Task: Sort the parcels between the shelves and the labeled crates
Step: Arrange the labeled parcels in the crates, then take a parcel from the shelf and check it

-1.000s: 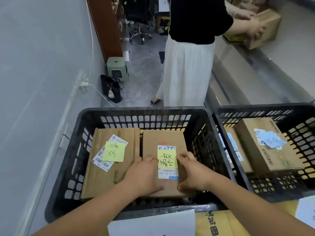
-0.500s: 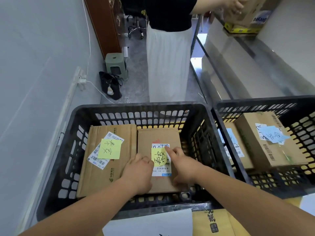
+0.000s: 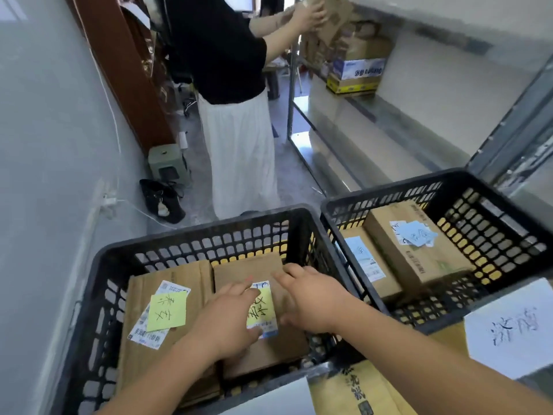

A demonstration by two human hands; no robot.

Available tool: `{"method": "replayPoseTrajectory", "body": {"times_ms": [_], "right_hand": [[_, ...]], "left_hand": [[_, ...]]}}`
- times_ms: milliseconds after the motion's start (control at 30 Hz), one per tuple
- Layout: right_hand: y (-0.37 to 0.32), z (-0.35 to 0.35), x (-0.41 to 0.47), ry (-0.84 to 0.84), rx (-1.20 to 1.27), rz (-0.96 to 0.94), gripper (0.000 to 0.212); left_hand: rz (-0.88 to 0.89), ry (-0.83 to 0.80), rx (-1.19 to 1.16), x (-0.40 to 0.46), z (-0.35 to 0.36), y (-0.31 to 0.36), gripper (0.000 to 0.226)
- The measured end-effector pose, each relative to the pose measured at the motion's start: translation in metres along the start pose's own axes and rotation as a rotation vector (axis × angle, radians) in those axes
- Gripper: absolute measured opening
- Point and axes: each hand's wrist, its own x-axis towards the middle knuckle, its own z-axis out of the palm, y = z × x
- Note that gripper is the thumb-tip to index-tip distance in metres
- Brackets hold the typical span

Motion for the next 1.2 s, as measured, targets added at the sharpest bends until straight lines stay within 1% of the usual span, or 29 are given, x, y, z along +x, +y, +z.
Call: {"method": "replayPoseTrajectory", "body": {"times_ms": [67,133,233,333,467,600,767,933,1067,1200], "right_hand": [[0.003,-0.020,-0.025,0.107,-0.003,-0.005,0.084],[0.014,-0.040,-0.053,0.222,-0.007,0.027,0.082],[0.042,-0.064,-0.102,0.315,0.011,0.132,0.084],[0.083,-0.072,-0.159,0.384,0.035,0.270,0.085],[0.137,-0.074,-0.242,0.394,0.079,0.443,0.088],[0.190,-0.064,-0.322,0.392,0.122,0.580,0.089],[0.254,-0.049,-0.406,0.401,0.178,0.703,0.087],[0.312,-0.026,-0.472,0.431,0.243,0.792,0.088],[0.345,-0.008,-0.516,0.462,0.315,0.872,0.085],[0.375,0.003,-0.555,0.489,0.298,0.967,0.085]], "left_hand": [[0.049,0.025,-0.047,0.005,-0.019,0.020,0.085],[0.128,0.053,-0.044,0.016,-0.042,0.047,0.089],[0.242,0.081,0.001,0.032,-0.069,0.099,0.091],[0.338,0.096,0.041,0.041,-0.080,0.160,0.092],[0.458,0.126,0.047,0.047,-0.080,0.245,0.095],[0.518,0.123,0.075,0.060,-0.062,0.331,0.092],[0.618,0.099,0.108,0.076,-0.036,0.445,0.090],[0.713,0.078,0.146,0.090,-0.007,0.542,0.088],[0.780,0.042,0.150,0.096,0.015,0.608,0.088],[0.848,-0.001,0.148,0.110,0.035,0.664,0.085]]}}
